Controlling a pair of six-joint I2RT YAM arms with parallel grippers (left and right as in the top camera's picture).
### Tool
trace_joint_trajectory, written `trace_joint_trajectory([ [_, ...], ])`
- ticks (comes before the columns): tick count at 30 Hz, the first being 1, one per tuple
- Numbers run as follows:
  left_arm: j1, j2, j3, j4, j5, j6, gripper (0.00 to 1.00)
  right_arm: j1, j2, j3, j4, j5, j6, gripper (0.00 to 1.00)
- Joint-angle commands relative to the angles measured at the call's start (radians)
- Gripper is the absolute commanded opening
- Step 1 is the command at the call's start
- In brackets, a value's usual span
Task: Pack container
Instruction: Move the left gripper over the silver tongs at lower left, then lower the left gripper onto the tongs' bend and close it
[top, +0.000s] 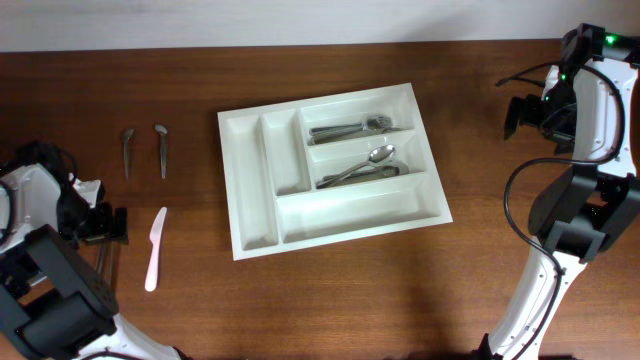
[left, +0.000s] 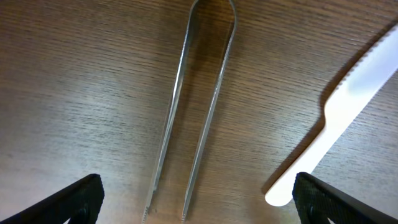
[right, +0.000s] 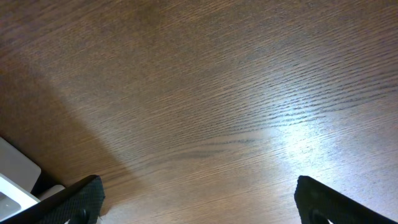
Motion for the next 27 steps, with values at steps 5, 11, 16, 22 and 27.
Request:
trace_joint_trajectory([
  [5, 0.031, 0.06, -0.011, 0.026, 0.058, 0.076, 0.99, 0.005, -0.005, -0.004, 0.001, -0.008, -0.007, 0.99],
  [11, 0.031, 0.113, -0.011, 0.058, 0.024, 0.076, 0.99, 0.005, -0.005, -0.004, 0.001, -0.008, -0.007, 0.99],
  [16, 0.031, 0.139, -0.011, 0.081, 0.021, 0.076, 0.99, 0.005, -0.005, -0.004, 0.001, -0.008, -0.007, 0.99],
  [22, 0.031, 0.141, -0.011, 0.081, -0.006, 0.076, 0.95, 0.005, -0.005, -0.004, 0.001, -0.008, -0.007, 0.99],
  [27, 0.032, 0.141, -0.011, 0.081, -0.036, 0.076, 0.95, 0.005, -0.005, -0.004, 0.001, -0.008, -0.007, 0.99],
])
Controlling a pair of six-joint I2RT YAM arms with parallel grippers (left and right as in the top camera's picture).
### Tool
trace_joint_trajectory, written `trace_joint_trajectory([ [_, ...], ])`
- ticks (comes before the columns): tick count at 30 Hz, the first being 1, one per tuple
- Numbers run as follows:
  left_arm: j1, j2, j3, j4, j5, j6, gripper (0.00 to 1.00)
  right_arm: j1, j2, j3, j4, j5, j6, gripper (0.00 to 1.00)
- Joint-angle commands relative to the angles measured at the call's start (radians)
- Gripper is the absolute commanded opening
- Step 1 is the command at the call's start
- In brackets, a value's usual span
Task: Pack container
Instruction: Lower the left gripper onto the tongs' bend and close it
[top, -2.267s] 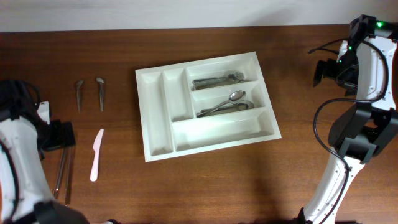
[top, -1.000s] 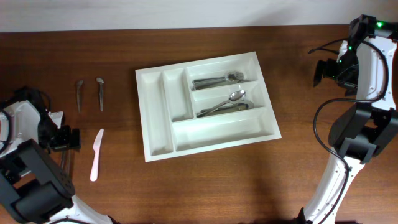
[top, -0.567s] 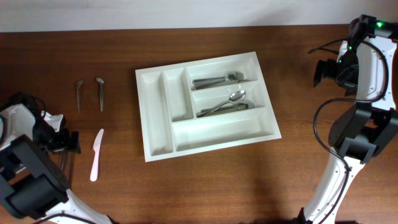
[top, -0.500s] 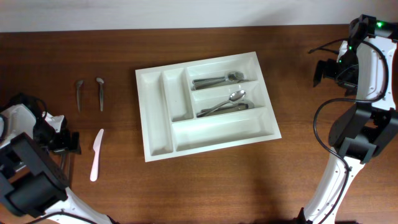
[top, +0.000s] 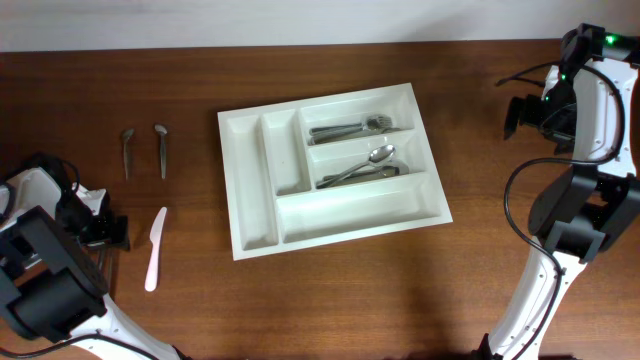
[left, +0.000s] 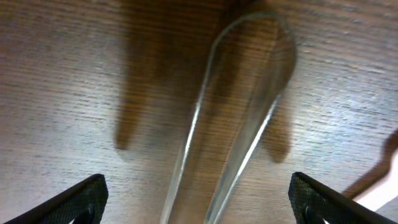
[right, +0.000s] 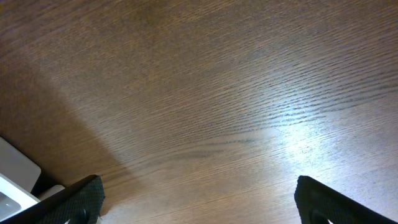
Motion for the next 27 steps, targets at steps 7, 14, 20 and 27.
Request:
trace_joint_trajectory([
  [7, 0.008, 0.009, -0.009, 0.006, -0.025, 0.034, 0.78, 0.005, -0.005, -0.004, 0.001, -0.008, -0.007, 0.99],
  [14, 0.008, 0.013, -0.009, 0.006, -0.025, 0.035, 0.47, 0.005, -0.005, -0.004, 0.001, -0.008, -0.007, 0.99],
  [20, 0.01, 0.013, -0.009, 0.009, -0.024, 0.035, 0.4, 0.005, -0.005, -0.004, 0.001, -0.008, -0.007, 0.99],
  [27, 0.022, 0.015, -0.009, 0.018, -0.013, 0.035, 0.41, 0.005, -0.005, -0.004, 0.001, -0.008, -0.007, 0.99],
])
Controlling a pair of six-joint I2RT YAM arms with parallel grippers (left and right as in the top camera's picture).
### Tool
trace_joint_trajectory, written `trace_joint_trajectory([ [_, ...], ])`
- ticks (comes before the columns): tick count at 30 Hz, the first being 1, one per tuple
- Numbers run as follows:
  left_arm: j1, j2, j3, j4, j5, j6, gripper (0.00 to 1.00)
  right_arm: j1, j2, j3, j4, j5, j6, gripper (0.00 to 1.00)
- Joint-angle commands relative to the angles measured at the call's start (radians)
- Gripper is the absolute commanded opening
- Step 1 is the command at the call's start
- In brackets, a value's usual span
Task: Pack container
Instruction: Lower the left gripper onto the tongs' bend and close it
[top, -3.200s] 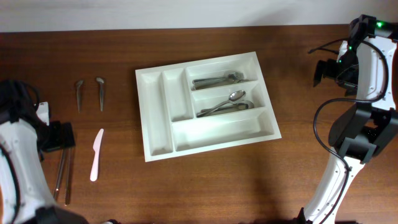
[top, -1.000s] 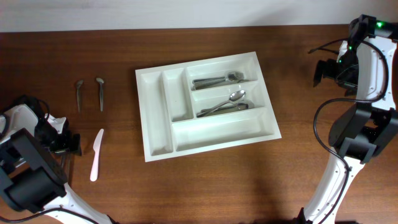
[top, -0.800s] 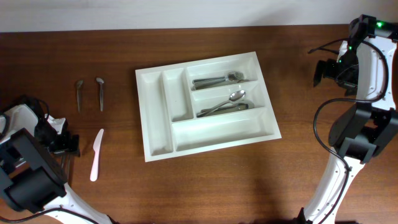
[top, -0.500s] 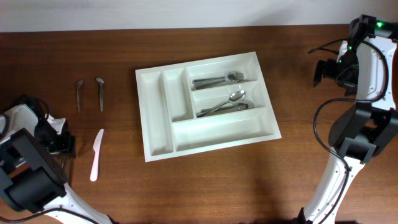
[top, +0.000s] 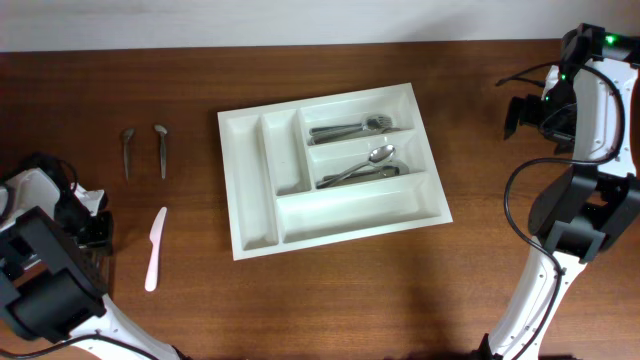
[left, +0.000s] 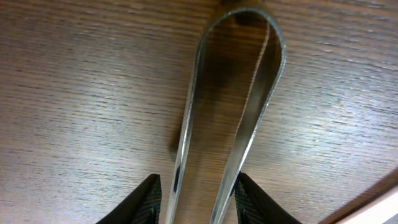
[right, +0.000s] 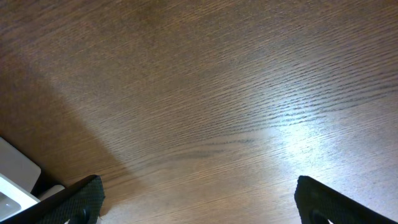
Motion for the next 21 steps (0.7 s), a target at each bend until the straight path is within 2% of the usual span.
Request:
trace_joint_trajectory([
  [1, 0.013, 0.015, -0.009, 0.006, 0.008, 0.01, 0.41, 0.005, -0.005, -0.004, 0.001, -0.008, -0.008, 0.99],
  [16, 0.019, 0.015, -0.082, 0.055, 0.049, 0.01, 0.4, 0.005, -0.005, -0.004, 0.001, -0.008, -0.008, 0.99],
  [21, 0.019, 0.015, -0.084, 0.064, 0.048, 0.009, 0.27, 0.005, -0.005, -0.004, 0.001, -0.008, -0.008, 0.99],
])
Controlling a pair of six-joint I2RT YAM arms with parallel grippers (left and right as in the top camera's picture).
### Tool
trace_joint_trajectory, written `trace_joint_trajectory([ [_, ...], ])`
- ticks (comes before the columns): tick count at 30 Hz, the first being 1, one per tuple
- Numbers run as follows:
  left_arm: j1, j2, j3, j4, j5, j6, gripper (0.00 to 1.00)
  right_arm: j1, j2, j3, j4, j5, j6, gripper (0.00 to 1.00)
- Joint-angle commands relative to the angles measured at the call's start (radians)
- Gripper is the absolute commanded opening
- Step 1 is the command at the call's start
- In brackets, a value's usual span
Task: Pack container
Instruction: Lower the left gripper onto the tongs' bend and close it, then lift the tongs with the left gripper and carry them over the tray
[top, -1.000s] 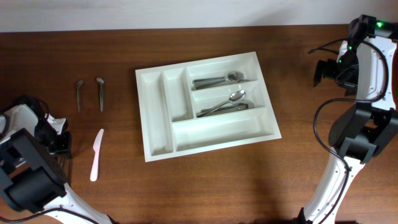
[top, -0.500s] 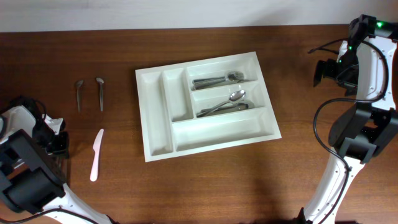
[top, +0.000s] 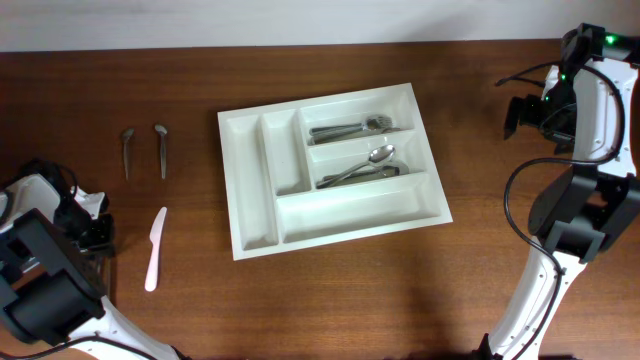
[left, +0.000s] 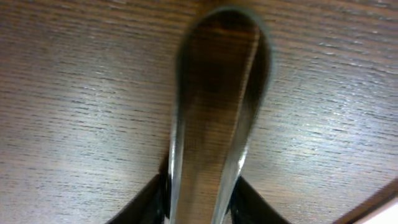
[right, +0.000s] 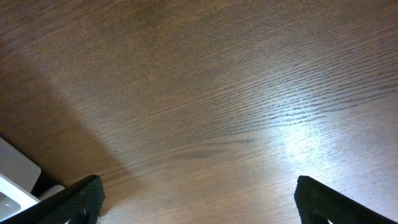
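Metal tongs (left: 176, 149) lie on the wooden table at the far left, their closed bend pointing away from the left wrist camera. My left gripper (left: 199, 202) is shut on the tongs, with its dark fingers pressing both arms inward. In the overhead view the left gripper (top: 96, 232) covers most of the tongs. The white cutlery tray (top: 350, 212) sits mid-table and holds forks (top: 350, 128) and spoons (top: 365, 165). My right gripper (right: 199, 205) hangs open over bare wood at the far right.
A white plastic knife (top: 155, 248) lies just right of the left gripper. Two small metal spoons (top: 128, 150) lie behind it. The tray's left slots and long front slot hold nothing. A tray corner (right: 15, 174) shows at the right wrist view's lower left.
The left fingers have pressed in on the tongs, whose two arms now stand closer together. The right arm has not moved.
The left gripper stood wide open above the tongs, with the knife beside them. It was then lower and nearer the bend, still open. Then its fingers stood against both arms, and now they squeeze the tongs. The right arm stayed still throughout.
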Motion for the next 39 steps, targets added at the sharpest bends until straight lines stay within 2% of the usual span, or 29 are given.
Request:
trace_joint_trajectory([
  [1, 0.007, 0.021, -0.037, 0.016, 0.007, 0.009, 0.25, 0.005, -0.005, -0.004, 0.001, -0.008, -0.007, 0.99],
  [7, 0.002, 0.02, -0.024, 0.015, 0.026, -0.072, 0.02, 0.005, -0.005, -0.004, 0.001, -0.008, -0.007, 0.99],
  [15, 0.002, 0.02, 0.14, -0.072, 0.053, -0.311, 0.02, 0.005, -0.005, -0.004, 0.001, -0.008, -0.007, 0.99],
  [17, 0.002, 0.02, 0.207, -0.113, 0.133, -0.315, 0.02, 0.005, -0.005, -0.004, 0.001, -0.008, -0.007, 0.99],
  [20, 0.002, 0.02, 0.318, -0.176, 0.332, -0.343, 0.02, 0.005, -0.005, -0.004, 0.001, -0.008, -0.007, 0.99],
  [24, 0.001, 0.02, 0.429, -0.228, 0.608, -0.487, 0.02, 0.005, -0.005, -0.004, 0.001, -0.008, -0.007, 0.99],
  [28, -0.011, 0.02, 0.456, -0.252, 0.842, -0.597, 0.02, 0.005, -0.005, -0.004, 0.001, -0.008, -0.007, 0.99],
  [39, -0.154, 0.02, 0.456, -0.311, 1.204, -0.777, 0.02, 0.005, -0.005, -0.004, 0.001, -0.008, -0.007, 0.99],
])
